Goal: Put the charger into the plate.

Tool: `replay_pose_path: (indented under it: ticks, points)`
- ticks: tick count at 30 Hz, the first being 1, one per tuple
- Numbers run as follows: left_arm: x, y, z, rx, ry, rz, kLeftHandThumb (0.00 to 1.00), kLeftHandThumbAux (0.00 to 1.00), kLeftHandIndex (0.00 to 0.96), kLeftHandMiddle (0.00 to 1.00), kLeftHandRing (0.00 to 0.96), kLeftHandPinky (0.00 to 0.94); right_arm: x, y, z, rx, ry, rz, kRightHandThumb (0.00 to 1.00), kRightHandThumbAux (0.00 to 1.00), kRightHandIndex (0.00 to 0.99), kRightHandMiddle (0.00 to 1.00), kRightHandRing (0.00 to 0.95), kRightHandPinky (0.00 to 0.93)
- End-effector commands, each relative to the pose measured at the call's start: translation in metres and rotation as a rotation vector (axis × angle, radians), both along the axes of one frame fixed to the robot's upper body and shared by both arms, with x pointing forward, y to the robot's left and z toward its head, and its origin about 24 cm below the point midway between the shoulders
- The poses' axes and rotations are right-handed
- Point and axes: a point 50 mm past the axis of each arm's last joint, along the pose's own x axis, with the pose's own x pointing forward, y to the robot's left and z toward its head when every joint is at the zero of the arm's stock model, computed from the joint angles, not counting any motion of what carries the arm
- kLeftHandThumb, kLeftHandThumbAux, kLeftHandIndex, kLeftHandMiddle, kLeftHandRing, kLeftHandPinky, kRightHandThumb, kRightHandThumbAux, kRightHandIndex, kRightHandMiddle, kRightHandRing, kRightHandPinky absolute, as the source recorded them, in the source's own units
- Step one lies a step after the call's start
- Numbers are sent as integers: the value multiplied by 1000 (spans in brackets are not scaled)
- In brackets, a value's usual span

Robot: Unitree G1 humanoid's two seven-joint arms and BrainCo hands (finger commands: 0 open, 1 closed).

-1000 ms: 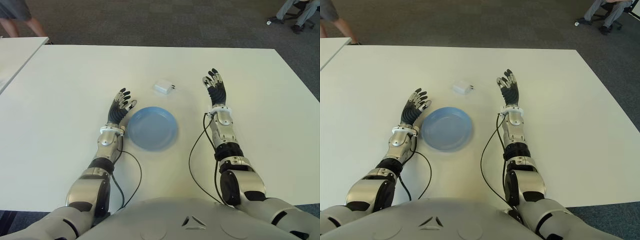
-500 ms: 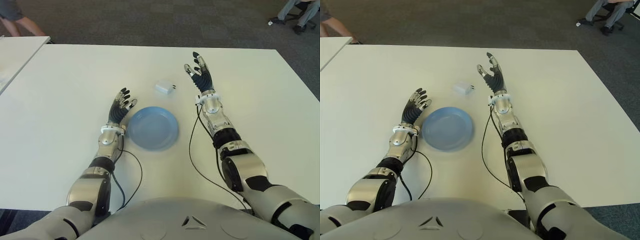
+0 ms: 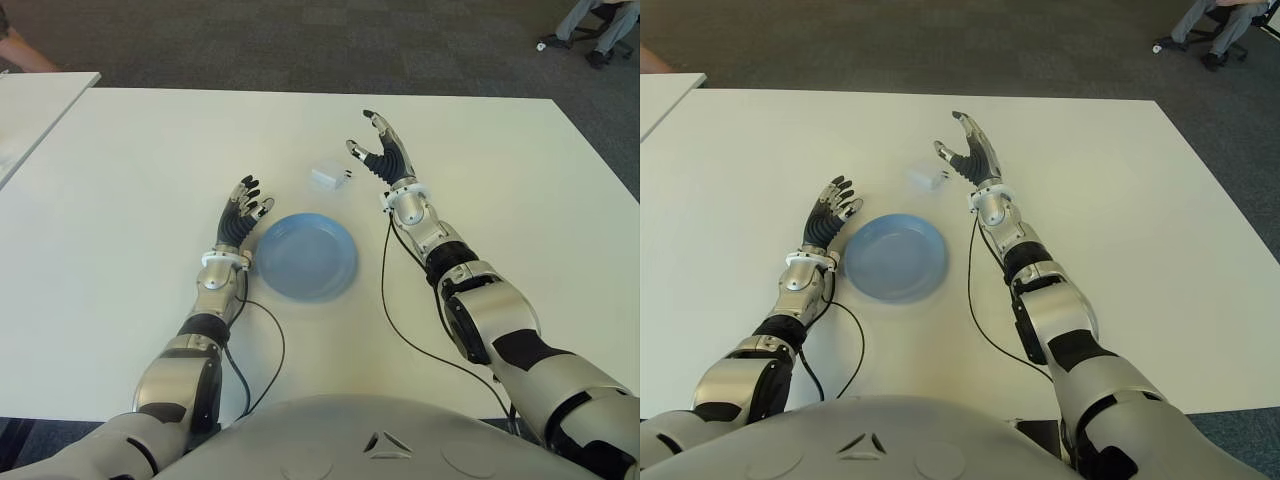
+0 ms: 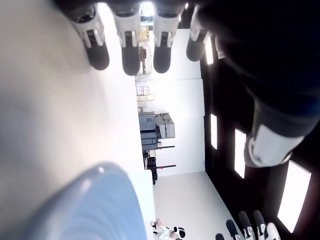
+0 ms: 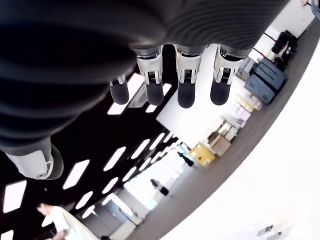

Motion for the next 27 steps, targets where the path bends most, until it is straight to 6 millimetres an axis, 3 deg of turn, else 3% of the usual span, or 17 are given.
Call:
replay_pose_path:
  ticks: [1,14,27]
  points:
    - [-41,-6,-43,-42,241,29,14,554,0,125,135,138,2,4,-1,-68,14,12,640,428,0,61,83,92]
    - [-42,-6,-43,-39,233,8,15,544,0,116,125,109,1,19,-16,-225,87,9,583,407,0,10,54,135]
    - [-42,-6,-43,-35,228,-2,11,535,0,125,136,136,2,29,-22,-311,173,24,523,366,0,0,12,79]
